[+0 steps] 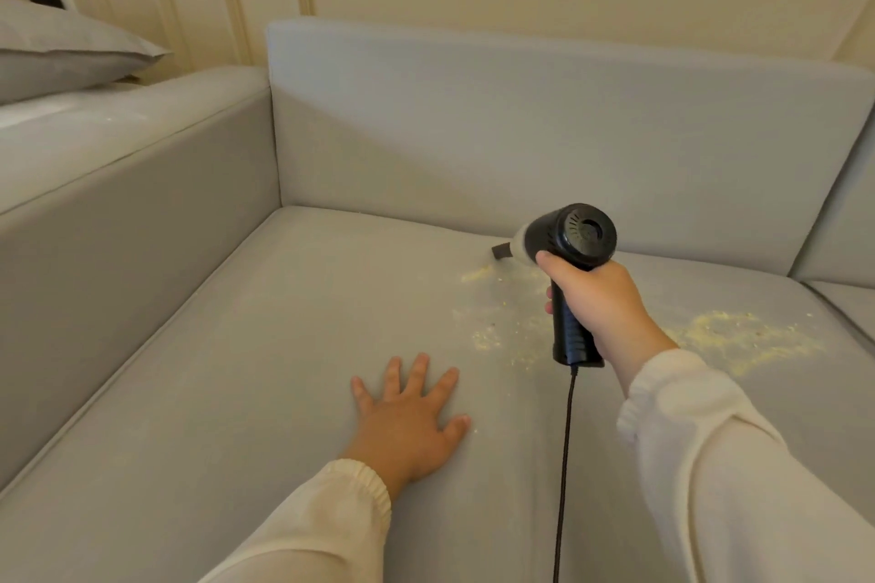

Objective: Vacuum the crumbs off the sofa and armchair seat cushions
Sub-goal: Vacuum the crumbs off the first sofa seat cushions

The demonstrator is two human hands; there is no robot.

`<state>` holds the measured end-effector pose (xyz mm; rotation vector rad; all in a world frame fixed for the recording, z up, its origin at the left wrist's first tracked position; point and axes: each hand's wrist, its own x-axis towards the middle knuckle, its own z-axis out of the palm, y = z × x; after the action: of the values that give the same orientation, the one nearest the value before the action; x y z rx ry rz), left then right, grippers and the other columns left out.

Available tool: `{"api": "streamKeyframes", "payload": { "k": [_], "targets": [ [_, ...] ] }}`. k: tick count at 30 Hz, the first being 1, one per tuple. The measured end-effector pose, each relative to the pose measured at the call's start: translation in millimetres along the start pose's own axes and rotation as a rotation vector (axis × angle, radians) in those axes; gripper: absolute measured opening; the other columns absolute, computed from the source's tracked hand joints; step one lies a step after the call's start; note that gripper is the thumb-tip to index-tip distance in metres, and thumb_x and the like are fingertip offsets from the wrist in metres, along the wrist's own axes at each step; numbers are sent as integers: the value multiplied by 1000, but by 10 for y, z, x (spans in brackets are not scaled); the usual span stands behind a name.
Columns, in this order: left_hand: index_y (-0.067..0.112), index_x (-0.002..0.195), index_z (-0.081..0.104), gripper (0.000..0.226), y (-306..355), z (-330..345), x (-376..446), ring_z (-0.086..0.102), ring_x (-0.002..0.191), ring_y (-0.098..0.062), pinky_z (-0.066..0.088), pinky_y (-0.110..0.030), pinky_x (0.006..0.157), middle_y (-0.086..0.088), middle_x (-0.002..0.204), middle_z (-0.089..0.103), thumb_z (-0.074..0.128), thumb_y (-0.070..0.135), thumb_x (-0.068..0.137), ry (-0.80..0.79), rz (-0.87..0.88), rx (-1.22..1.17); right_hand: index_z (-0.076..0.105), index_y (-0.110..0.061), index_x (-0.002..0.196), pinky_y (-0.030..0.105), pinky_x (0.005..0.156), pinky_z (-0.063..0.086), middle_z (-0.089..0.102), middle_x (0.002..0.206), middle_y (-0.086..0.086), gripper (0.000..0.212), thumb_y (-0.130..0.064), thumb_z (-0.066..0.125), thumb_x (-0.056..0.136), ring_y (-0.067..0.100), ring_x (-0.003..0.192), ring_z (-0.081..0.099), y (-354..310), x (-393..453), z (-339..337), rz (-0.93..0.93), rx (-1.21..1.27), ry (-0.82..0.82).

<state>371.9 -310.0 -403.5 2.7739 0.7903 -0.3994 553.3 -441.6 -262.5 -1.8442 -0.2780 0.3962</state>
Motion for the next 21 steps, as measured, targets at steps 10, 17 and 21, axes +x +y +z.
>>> {"api": "streamKeyframes", "payload": {
  "k": [10,17,21],
  "targets": [
    [54,159,-10,72,-12,17,-8,-23,157,-31,-15,-76,113,8,172,-22,18,77,97,2,13,-8,70,-19,109,42,78,64,77,96,11,40,-47,82,82,28,83,76,-92,315,718,17,13,-156],
    [54,160,-8,73,-27,0,23,-20,158,-31,-9,-76,114,9,172,-20,20,78,97,-3,5,4,71,-19,98,44,82,62,77,85,11,17,-32,77,88,27,79,74,-17,-21,237,-32,-14,1],
    [56,159,-9,73,-12,22,7,-19,158,-29,-9,-76,115,11,172,-19,19,80,96,1,-9,-4,71,-18,100,38,73,61,78,93,15,16,-28,77,88,27,78,75,83,-288,-190,8,-32,62]
  ]
}}
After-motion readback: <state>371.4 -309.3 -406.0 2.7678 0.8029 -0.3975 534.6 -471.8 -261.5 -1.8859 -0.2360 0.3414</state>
